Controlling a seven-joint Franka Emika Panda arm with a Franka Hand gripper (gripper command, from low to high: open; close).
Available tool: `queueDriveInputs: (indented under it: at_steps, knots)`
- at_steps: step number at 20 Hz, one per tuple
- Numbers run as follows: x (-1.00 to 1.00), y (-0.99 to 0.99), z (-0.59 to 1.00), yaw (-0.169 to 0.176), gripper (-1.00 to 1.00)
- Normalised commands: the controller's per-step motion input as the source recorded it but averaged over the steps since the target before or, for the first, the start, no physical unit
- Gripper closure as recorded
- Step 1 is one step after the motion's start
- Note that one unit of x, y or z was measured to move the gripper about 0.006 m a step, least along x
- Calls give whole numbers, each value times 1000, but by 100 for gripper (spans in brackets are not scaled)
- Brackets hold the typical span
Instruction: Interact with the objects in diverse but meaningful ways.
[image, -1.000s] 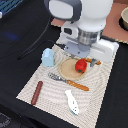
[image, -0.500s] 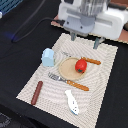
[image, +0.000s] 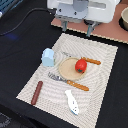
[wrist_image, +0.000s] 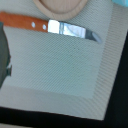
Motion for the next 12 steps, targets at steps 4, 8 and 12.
queueDriveInputs:
  at_steps: [4, 8, 12]
  knots:
    - [-589, 61, -234, 213, -100]
    - [-599, 57, -290, 211, -100]
    - [-604, 52, -299, 207, -100]
